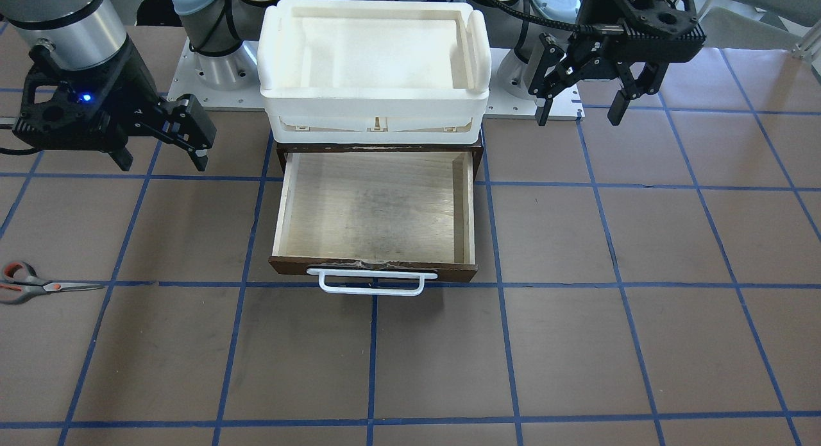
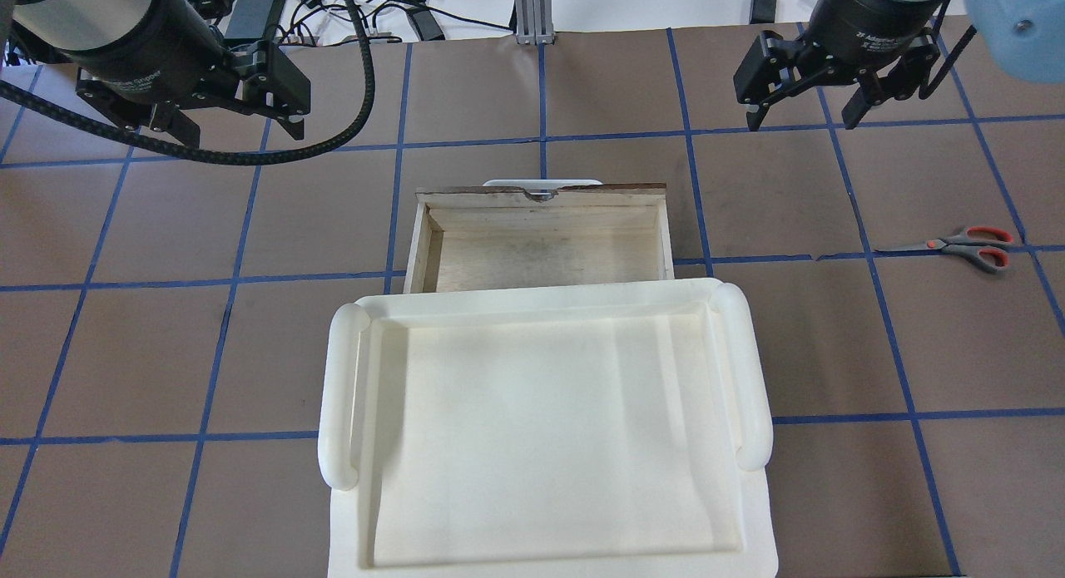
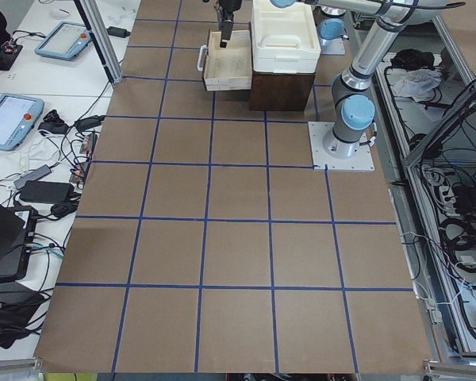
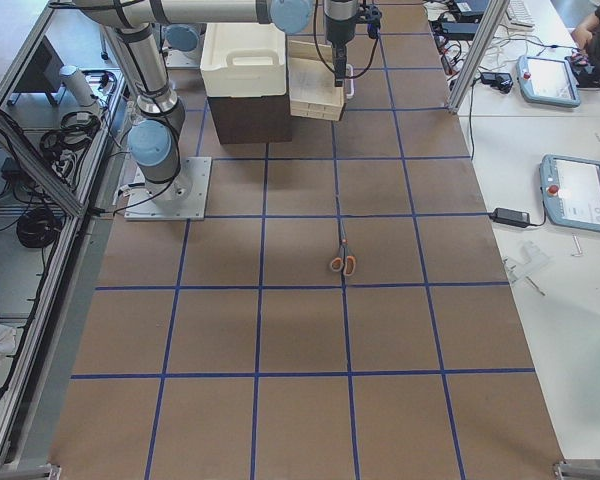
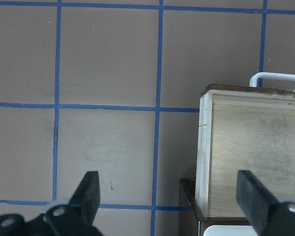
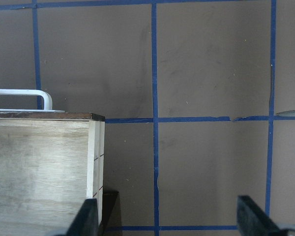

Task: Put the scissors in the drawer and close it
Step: 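Move the right gripper outward toward the orange-handled scissors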

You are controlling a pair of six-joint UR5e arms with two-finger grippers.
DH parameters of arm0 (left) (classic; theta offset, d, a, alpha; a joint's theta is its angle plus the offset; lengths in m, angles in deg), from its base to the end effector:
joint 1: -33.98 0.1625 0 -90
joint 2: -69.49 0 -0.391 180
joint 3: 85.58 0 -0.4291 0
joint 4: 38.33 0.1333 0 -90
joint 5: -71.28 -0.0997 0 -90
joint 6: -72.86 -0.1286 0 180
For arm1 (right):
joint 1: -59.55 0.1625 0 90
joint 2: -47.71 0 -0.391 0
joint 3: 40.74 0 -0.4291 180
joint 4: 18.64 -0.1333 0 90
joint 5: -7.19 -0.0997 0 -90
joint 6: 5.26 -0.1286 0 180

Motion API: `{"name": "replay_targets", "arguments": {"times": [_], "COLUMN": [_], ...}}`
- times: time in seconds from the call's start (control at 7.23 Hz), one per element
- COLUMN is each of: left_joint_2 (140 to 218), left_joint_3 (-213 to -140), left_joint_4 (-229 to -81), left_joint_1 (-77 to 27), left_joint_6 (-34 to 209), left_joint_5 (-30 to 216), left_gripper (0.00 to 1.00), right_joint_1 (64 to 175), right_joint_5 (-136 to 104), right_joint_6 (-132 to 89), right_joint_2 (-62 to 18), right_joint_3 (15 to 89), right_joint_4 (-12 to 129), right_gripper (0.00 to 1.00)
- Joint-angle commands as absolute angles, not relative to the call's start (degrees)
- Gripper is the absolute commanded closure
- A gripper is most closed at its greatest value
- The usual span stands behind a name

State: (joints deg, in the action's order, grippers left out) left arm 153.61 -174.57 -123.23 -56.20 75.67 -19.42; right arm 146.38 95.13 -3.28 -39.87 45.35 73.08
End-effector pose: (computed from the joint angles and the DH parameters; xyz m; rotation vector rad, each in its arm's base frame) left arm -0.1333 -0.5098 0.4978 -0.0735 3.1168 -0.3278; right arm 0.1072 -0.5590 0.4416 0.0307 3.1068 -0.0895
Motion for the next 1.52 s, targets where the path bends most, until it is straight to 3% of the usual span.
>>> {"name": "replay_targets", "arguments": {"times": [0.0,0.97,1.38], "left_joint_2": [153.6,153.6,153.6], "left_joint_3": [-174.6,-174.6,-174.6], "left_joint_4": [-123.2,-123.2,-123.2], "left_joint_1": [-56.2,-56.1,-56.1], "left_joint_6": [75.7,75.2,75.2], "left_joint_5": [-19.5,-19.5,-19.5], "left_gripper": [0.00,0.00,0.00], "right_joint_1": [145.6,145.8,141.2], "right_joint_5": [95.1,95.7,100.1], "right_joint_6": [-3.0,-2.4,25.4], "right_joint_2": [-40.4,-42.0,-42.6], "right_joint_3": [45.8,48.1,48.2], "right_joint_4": [72.3,70.1,70.8], "right_gripper": [0.00,0.00,0.00]}}
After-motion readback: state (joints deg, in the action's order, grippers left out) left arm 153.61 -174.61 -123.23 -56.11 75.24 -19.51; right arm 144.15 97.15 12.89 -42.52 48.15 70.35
